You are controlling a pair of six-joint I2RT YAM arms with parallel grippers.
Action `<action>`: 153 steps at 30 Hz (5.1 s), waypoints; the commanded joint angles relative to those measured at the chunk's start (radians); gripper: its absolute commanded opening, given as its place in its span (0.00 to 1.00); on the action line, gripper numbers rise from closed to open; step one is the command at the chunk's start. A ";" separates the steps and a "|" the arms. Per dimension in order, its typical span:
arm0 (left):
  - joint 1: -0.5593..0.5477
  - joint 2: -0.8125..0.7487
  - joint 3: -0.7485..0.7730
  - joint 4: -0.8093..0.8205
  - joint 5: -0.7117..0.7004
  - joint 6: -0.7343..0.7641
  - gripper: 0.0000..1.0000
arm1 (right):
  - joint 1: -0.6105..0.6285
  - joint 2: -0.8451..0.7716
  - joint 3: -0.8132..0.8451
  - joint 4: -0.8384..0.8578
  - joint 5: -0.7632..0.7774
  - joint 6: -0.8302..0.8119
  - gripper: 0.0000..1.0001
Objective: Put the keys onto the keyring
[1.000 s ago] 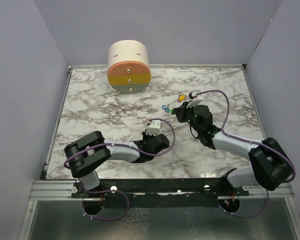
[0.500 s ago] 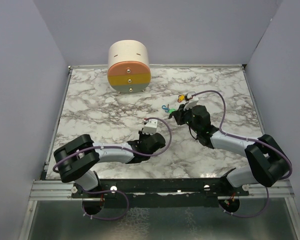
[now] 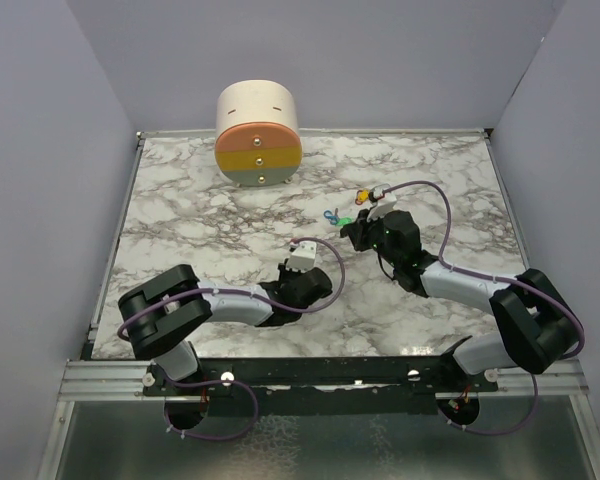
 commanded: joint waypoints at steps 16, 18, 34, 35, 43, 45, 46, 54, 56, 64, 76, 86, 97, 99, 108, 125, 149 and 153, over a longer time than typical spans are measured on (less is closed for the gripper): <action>0.027 0.081 0.039 0.009 0.061 -0.006 0.44 | -0.003 -0.017 0.017 -0.005 -0.007 -0.012 0.01; 0.027 0.078 0.037 0.008 0.061 -0.008 0.44 | -0.002 -0.018 0.018 -0.005 -0.005 -0.013 0.01; 0.027 0.067 0.018 -0.017 0.081 -0.030 0.28 | -0.002 -0.022 0.017 -0.008 -0.002 -0.010 0.01; 0.027 0.068 0.020 -0.018 0.083 -0.029 0.25 | -0.003 -0.022 0.017 -0.008 -0.002 -0.010 0.01; 0.030 0.065 0.023 -0.019 0.082 -0.024 0.04 | -0.003 -0.020 0.018 -0.006 0.000 -0.010 0.01; 0.030 0.065 0.023 -0.018 0.083 -0.022 0.02 | -0.002 -0.017 0.018 -0.005 -0.001 -0.009 0.01; 0.031 0.067 0.026 -0.018 0.083 -0.022 0.00 | -0.004 -0.016 0.019 -0.005 -0.001 -0.009 0.01; 0.036 0.046 0.036 -0.023 0.081 0.014 0.00 | -0.003 -0.011 0.023 -0.004 -0.016 -0.022 0.01; 0.043 0.010 0.036 -0.022 0.093 0.045 0.00 | -0.003 -0.001 0.029 -0.006 -0.034 -0.030 0.01; 0.103 -0.129 0.029 0.002 0.153 0.170 0.00 | -0.001 0.048 0.046 0.012 -0.160 -0.085 0.01; 0.198 -0.196 0.059 0.058 0.318 0.275 0.00 | 0.064 0.096 0.053 0.075 -0.292 -0.192 0.01; 0.211 -0.160 0.114 0.069 0.376 0.294 0.00 | 0.123 0.124 0.072 0.069 -0.283 -0.247 0.01; 0.213 -0.133 0.131 0.072 0.380 0.295 0.00 | 0.147 0.140 0.083 0.063 -0.289 -0.268 0.01; 0.214 -0.128 0.132 0.075 0.378 0.294 0.00 | 0.150 0.142 0.085 0.062 -0.290 -0.270 0.01; 0.219 -0.126 0.134 0.080 0.376 0.292 0.00 | 0.163 0.159 0.095 0.053 -0.298 -0.280 0.01; 0.234 -0.134 0.135 0.089 0.373 0.292 0.00 | 0.172 0.174 0.100 0.049 -0.313 -0.293 0.01; 0.239 -0.175 0.119 0.083 0.371 0.286 0.00 | 0.179 0.186 0.109 0.034 -0.280 -0.297 0.01; 0.239 -0.179 0.115 0.084 0.367 0.286 0.00 | 0.178 0.181 0.108 0.035 -0.286 -0.299 0.01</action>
